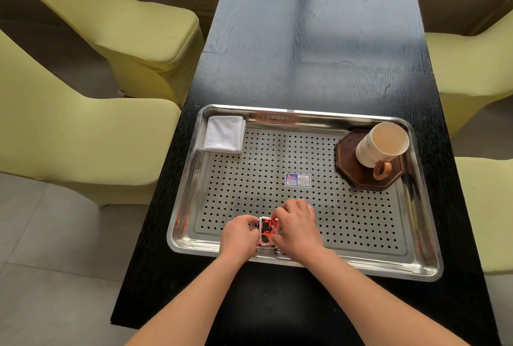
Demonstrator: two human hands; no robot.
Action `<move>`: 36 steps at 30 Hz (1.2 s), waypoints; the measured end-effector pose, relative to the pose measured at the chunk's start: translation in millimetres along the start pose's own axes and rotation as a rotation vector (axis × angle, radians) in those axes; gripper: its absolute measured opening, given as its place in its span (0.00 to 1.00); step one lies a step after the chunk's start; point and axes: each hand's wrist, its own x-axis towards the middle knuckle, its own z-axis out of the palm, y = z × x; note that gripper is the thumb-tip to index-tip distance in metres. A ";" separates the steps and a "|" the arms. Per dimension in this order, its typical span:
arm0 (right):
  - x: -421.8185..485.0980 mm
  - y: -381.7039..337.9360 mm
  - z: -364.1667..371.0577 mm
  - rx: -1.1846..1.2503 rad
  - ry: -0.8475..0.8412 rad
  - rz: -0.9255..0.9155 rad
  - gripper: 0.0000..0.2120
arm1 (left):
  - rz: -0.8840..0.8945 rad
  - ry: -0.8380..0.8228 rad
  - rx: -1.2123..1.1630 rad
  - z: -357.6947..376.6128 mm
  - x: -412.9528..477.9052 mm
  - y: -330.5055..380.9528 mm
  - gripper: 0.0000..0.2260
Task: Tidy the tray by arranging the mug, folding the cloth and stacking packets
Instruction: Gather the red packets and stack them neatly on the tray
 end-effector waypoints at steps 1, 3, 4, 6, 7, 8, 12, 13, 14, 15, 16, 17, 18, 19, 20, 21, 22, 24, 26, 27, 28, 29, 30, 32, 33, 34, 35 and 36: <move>-0.1 -1.7 1.0 -0.020 -0.007 -0.014 0.17 | 0.000 0.000 -0.001 -0.4 -0.2 0.2 0.13; -0.3 -3.9 2.1 -0.024 -0.022 -0.009 0.17 | -0.007 -0.003 -0.004 -0.9 -0.8 1.1 0.09; -0.5 -4.2 2.7 -0.021 -0.025 -0.001 0.18 | -0.012 -0.005 -0.006 -1.2 -1.4 1.6 0.08; -0.8 -3.6 3.8 -0.029 -0.026 0.001 0.18 | -0.020 0.000 -0.012 -1.3 -2.4 2.1 0.10; -1.1 -3.1 3.9 -0.032 -0.028 0.003 0.18 | -0.018 0.004 -0.008 -0.8 -2.3 1.7 0.11; -1.4 -2.7 3.8 -0.031 -0.034 0.006 0.18 | -0.009 0.007 -0.004 -0.7 -2.6 1.8 0.10; -1.9 4.8 -2.6 0.079 0.001 0.083 0.19 | 0.002 0.032 -0.019 1.1 -1.8 0.7 0.09; -2.7 10.3 -5.2 0.146 0.036 0.136 0.17 | 0.006 0.037 -0.013 1.1 -1.6 0.2 0.13; -4.4 17.4 -7.5 0.219 0.070 0.195 0.16 | 0.014 0.044 -0.011 0.3 -1.6 -0.1 0.15; -6.8 25.2 -9.4 0.282 0.090 0.253 0.14 | 0.017 0.046 -0.009 -0.3 -1.6 0.0 0.16; -9.6 32.6 -11.0 0.319 0.089 0.297 0.14 | 0.017 0.046 -0.007 -0.4 -1.2 0.2 0.17; -12.3 38.9 -11.7 0.329 0.066 0.321 0.15 | 0.020 0.042 -0.002 -0.1 -0.6 0.1 0.18; -14.7 43.7 -11.4 0.324 0.025 0.328 0.16 | 0.027 0.038 0.007 -0.1 -0.4 0.4 0.19; -16.3 46.7 -10.9 0.312 -0.023 0.321 0.18 | 0.033 0.034 0.010 0.3 0.3 0.4 0.19; -17.0 47.4 -10.4 0.295 -0.063 0.310 0.20 | 0.043 0.028 0.015 0.4 0.8 0.8 0.19; -17.1 46.5 -10.2 0.278 -0.091 0.298 0.21 | 0.057 0.016 0.031 -0.1 1.3 1.6 0.20; -16.8 44.4 -9.9 0.270 -0.109 0.291 0.21 | 0.069 0.002 0.058 -0.8 1.9 2.7 0.20; -15.8 39.0 -8.1 0.266 -0.121 0.295 0.20 | 0.081 -0.025 0.108 -2.2 4.1 5.0 0.19; -15.3 33.2 -4.9 0.248 -0.116 0.306 0.18 | 0.078 -0.042 0.126 -2.6 5.5 7.1 0.17; -15.2 30.6 -3.3 0.236 -0.110 0.310 0.17 | 0.076 -0.043 0.128 -2.1 5.8 7.7 0.17; -15.1 28.4 -2.0 0.230 -0.102 0.316 0.16 | 0.078 -0.039 0.129 -1.5 6.2 7.8 0.17; -15.0 26.7 -1.0 0.235 -0.091 0.326 0.16 | 0.082 -0.035 0.131 -0.5 6.5 7.8 0.16; -15.0 25.5 -0.1 0.249 -0.080 0.339 0.15 | 0.085 -0.032 0.132 0.4 6.8 7.8 0.16; -15.3 25.0 0.2 0.285 -0.065 0.367 0.15 | 0.096 -0.028 0.140 1.8 8.0 7.9 0.16; -15.7 25.9 0.2 0.304 -0.066 0.375 0.14 | 0.101 -0.027 0.148 2.3 8.6 8.0 0.16; -16.2 27.3 0.5 0.323 -0.069 0.378 0.14 | 0.103 -0.027 0.152 2.3 8.9 8.1 0.15; -16.5 28.9 0.8 0.341 -0.071 0.379 0.14 | 0.104 -0.027 0.152 2.1 9.2 8.1 0.15; -16.9 30.7 1.0 0.354 -0.070 0.377 0.14 | 0.106 -0.028 0.154 2.0 9.6 7.8 0.15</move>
